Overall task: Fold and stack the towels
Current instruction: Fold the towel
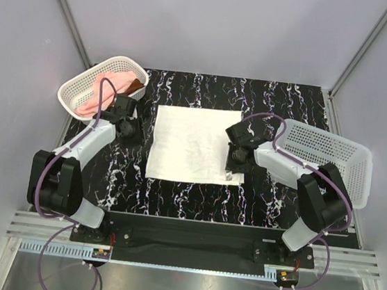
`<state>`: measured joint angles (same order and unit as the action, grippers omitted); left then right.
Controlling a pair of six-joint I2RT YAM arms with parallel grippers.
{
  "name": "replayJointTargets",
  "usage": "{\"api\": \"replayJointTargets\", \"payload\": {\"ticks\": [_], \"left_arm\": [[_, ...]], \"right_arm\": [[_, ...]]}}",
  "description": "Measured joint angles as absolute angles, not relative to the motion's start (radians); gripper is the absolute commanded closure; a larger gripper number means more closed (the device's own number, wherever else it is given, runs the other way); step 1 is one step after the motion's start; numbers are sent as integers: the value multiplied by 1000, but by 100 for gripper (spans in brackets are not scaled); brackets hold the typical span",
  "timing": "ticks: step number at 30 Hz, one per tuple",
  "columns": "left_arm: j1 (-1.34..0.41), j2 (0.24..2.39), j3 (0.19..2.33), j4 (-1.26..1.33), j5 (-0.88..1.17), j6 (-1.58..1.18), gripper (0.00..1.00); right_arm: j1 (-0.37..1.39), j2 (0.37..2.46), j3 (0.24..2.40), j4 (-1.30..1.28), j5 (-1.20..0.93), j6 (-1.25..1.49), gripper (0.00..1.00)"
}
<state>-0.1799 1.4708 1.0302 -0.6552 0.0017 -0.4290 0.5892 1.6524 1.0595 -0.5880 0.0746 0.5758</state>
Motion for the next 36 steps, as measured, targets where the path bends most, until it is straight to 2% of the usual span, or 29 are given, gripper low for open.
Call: {"api": "replayJointTargets", "payload": {"ticks": [14, 25, 31, 35, 36], "left_arm": [[-175, 1483, 904, -549, 73, -496, 54], [-204, 1522, 827, -485, 82, -534, 57], [-218, 1547, 823, -448, 102, -550, 63], [-224, 1550, 822, -437, 102, -552, 72], [-226, 1554, 822, -436, 102, -553, 77]], "right_arm": [[588, 1650, 1024, -618, 184, 573, 68], [525, 1650, 979, -596, 171, 542, 70], [522, 1650, 970, -571, 152, 530, 73], [522, 1650, 962, -556, 136, 527, 74], [522, 1650, 959, -553, 136, 527, 75]]}}
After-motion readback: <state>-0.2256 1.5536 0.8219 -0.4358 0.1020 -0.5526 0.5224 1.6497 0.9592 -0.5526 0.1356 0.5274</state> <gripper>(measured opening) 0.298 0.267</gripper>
